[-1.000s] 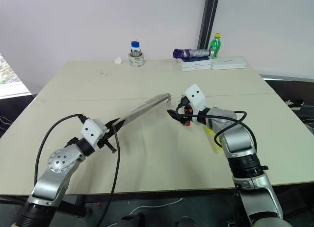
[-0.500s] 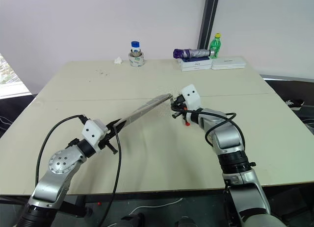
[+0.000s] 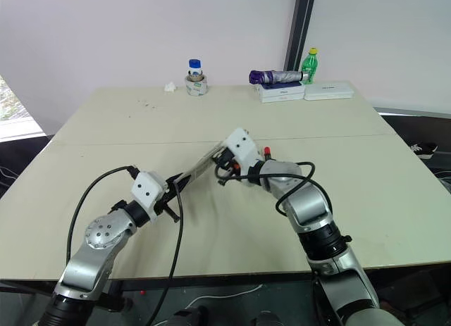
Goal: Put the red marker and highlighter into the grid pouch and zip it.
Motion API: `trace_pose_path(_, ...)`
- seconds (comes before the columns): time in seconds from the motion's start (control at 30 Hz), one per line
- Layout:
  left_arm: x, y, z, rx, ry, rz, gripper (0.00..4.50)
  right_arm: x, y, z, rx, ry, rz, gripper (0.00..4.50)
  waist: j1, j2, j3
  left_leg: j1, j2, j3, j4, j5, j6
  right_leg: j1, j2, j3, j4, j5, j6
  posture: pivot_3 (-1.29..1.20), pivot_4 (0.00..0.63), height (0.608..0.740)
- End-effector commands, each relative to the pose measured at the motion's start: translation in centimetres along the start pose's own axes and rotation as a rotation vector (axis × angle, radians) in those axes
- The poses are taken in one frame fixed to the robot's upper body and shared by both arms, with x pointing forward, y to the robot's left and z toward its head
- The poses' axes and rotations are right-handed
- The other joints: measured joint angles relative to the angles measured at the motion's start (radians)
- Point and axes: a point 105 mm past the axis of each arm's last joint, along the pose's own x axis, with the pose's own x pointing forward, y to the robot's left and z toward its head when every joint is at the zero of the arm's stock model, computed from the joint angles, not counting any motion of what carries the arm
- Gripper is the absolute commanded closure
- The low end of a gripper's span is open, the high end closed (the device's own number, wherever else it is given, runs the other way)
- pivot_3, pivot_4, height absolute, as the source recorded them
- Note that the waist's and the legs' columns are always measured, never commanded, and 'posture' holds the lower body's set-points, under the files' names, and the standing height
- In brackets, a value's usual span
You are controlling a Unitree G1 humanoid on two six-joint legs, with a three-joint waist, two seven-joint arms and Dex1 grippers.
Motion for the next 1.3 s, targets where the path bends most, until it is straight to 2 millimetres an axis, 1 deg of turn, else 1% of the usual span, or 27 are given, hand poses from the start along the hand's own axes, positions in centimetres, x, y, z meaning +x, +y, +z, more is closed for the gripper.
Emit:
trace_pose_path(0.03,0.7,-0.5,2.0,0.012,-0.064,-0.003,4.50,0.2,2.1,1.4,-0.053,-0.040,0.089,4.47,0.001,0.000,0.000,0.000,0.000,0.000,0.000,0.000,0.000,0.000,0.000,0.000,0.000,0.000,0.000,0.00,0.150,0.740)
trace_pose_path(0.1,0.9,-0.7,2.1,0.000,-0.066,0.000,4.50,0.3,3.1,1.4,-0.070,-0.038,0.137,4.47,0.002,0.000,0.000,0.000,0.000,0.000,0.000,0.000,0.000,0.000,0.000,0.000,0.000,0.000,0.000,0.00,0.150,0.740)
trace_pose_path(0.23,1.5,-1.1,2.3,-0.018,-0.072,0.008,4.50,0.1,5.9,2.0,-0.093,-0.062,0.280,4.47,0.001,0.000,0.000,0.000,0.000,-0.001,0.000,0.000,0.000,0.000,0.000,0.000,0.000,0.000,0.000,0.00,0.150,0.740)
trace_pose_path(0.4,2.0,-1.4,2.4,-0.028,-0.075,0.014,4.50,-0.2,7.7,2.3,-0.098,-0.080,0.361,4.47,0.001,0.000,0.000,0.000,0.000,-0.001,0.000,0.000,0.000,0.000,0.000,-0.001,0.000,0.000,0.000,0.00,0.150,0.740)
trace_pose_path(0.63,2.4,-1.5,2.6,-0.044,-0.083,0.034,4.50,-0.1,7.9,2.3,-0.083,-0.075,0.368,4.47,0.003,0.000,0.000,0.000,0.000,-0.001,0.000,0.000,0.000,0.000,0.000,-0.001,0.000,0.000,0.000,0.00,0.150,0.740)
trace_pose_path(0.73,2.6,-1.4,2.7,-0.042,-0.087,0.041,4.50,-0.2,7.3,2.2,-0.097,-0.072,0.334,4.47,0.003,0.000,0.000,0.000,0.000,-0.001,0.000,0.000,0.000,0.000,0.000,-0.001,0.000,0.000,0.000,0.00,0.150,0.740)
trace_pose_path(0.77,2.6,-1.3,2.7,-0.038,-0.088,0.045,4.50,-0.3,6.8,2.1,-0.102,-0.067,0.316,4.47,0.003,0.000,0.000,0.000,0.000,-0.001,0.000,0.000,0.000,0.000,0.000,-0.001,0.000,0.000,0.000,0.00,0.150,0.740)
trace_pose_path(0.83,2.6,-1.1,2.7,-0.029,-0.087,0.052,4.50,-0.7,5.7,2.1,-0.095,-0.064,0.286,3.91,0.003,0.000,0.000,0.000,0.000,-0.001,0.000,0.000,0.000,0.000,0.000,-0.001,0.000,0.000,0.000,0.00,0.150,0.740)
trace_pose_path(0.87,2.4,-0.8,2.6,-0.018,-0.084,0.060,4.50,-1.3,4.5,2.2,-0.094,-0.061,0.252,3.63,0.003,0.000,0.000,0.000,0.000,-0.001,0.000,0.000,0.000,0.001,0.000,-0.001,0.000,0.000,0.000,0.00,0.150,0.740)
trace_pose_path(0.9,2.2,-0.5,2.6,-0.011,-0.081,0.066,4.50,-1.7,3.8,2.3,-0.094,-0.060,0.229,3.10,0.003,0.000,0.000,0.000,0.000,-0.001,0.000,0.000,0.000,0.000,0.000,-0.001,0.000,0.000,0.000,0.00,0.150,0.740)
trace_pose_path(0.97,1.8,0.3,2.4,0.007,-0.071,0.082,4.50,-2.7,1.5,2.2,-0.103,-0.040,0.138,2.06,0.005,0.000,0.000,0.000,-0.001,-0.001,0.001,0.000,0.000,0.001,0.000,-0.001,-0.001,0.000,0.000,0.00,0.150,0.740)
trace_pose_path(1.03,1.2,1.3,2.2,0.036,-0.058,0.094,4.50,-4.0,-0.8,1.5,-0.099,0.003,0.044,1.06,0.006,0.000,0.000,0.000,-0.001,-0.001,0.001,0.000,0.000,0.001,0.000,-0.001,-0.001,0.000,0.000,0.00,0.150,0.740)
trace_pose_path(1.17,0.4,3.0,1.8,0.088,-0.030,0.118,4.50,-6.4,-5.7,-1.2,-0.050,0.123,-0.187,1.06,0.005,0.000,0.000,0.000,-0.001,-0.001,0.000,0.000,0.000,0.001,0.000,-0.001,-0.001,0.000,0.000,0.00,0.150,0.740)
trace_pose_path(1.23,0.2,3.7,1.7,0.107,-0.023,0.131,4.50,-7.4,-8.2,-3.4,0.038,0.203,-0.330,1.06,0.003,0.000,0.000,0.000,0.000,-0.001,0.000,0.000,0.000,0.001,0.000,-0.001,-0.001,0.000,0.000,0.00,0.150,0.740)
trace_pose_path(1.3,0.1,4.2,1.6,0.120,-0.016,0.140,4.50,-8.0,-9.7,-5.2,0.135,0.234,-0.431,1.06,0.004,0.000,0.000,0.000,0.000,0.000,0.000,0.000,0.000,0.001,0.000,-0.001,-0.001,0.000,0.000,0.00,0.150,0.740)
